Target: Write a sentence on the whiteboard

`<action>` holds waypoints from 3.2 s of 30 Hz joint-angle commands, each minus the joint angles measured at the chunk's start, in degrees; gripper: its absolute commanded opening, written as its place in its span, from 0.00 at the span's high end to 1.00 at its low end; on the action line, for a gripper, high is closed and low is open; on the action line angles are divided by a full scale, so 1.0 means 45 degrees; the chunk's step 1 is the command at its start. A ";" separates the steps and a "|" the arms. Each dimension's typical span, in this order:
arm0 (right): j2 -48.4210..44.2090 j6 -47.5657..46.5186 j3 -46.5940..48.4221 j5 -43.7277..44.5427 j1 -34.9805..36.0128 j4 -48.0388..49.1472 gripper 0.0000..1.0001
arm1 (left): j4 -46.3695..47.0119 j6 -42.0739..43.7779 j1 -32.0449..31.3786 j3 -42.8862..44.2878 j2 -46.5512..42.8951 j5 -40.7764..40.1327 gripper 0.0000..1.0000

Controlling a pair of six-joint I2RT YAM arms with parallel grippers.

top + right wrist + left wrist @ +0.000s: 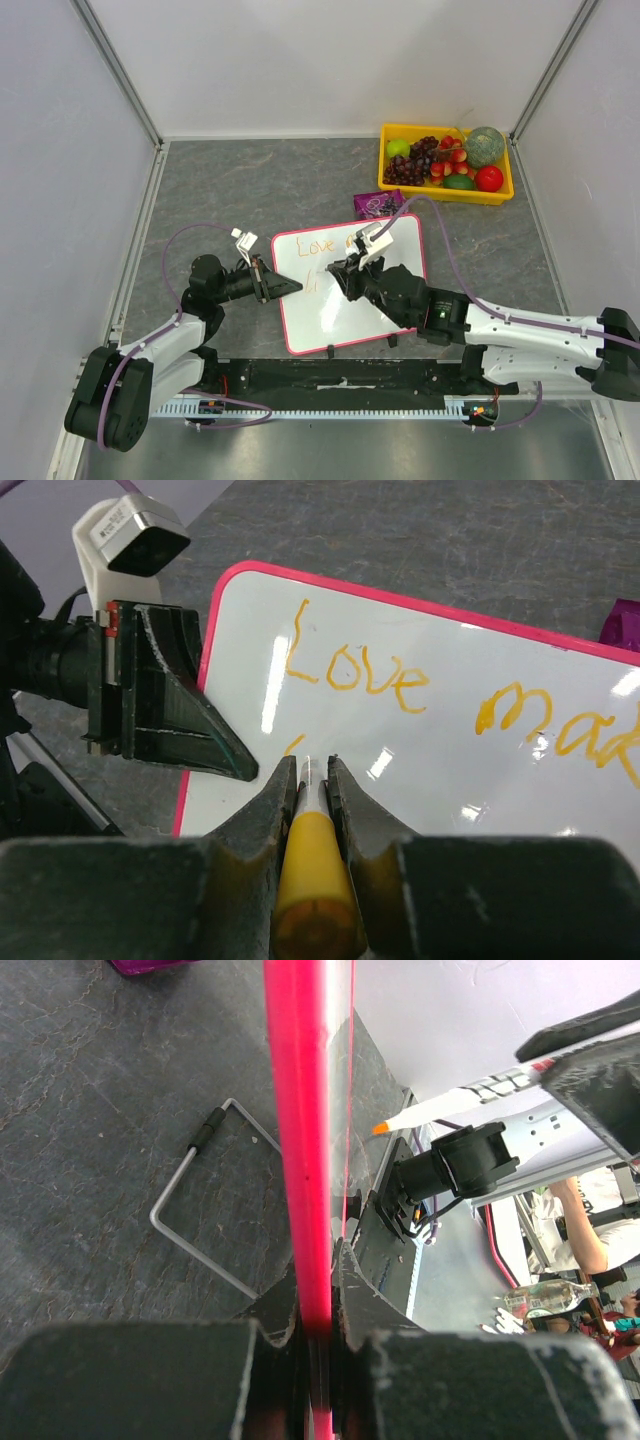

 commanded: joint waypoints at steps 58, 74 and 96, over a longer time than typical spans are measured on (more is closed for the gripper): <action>0.0140 0.0424 -0.0642 -0.1143 -0.1316 -0.0449 1.00 | -0.0767 0.2341 -0.0056 -0.0071 0.0055 -0.0795 0.98; -0.0602 0.0952 -0.1794 -0.2335 -0.1316 -0.0996 1.00 | -0.0708 0.2341 -0.0056 -0.0071 0.0114 -0.0775 0.98; -0.0818 0.0464 -0.0214 -0.2609 -0.1374 -0.0020 1.00 | -0.0688 0.2341 -0.0075 -0.0051 0.0211 -0.0795 0.98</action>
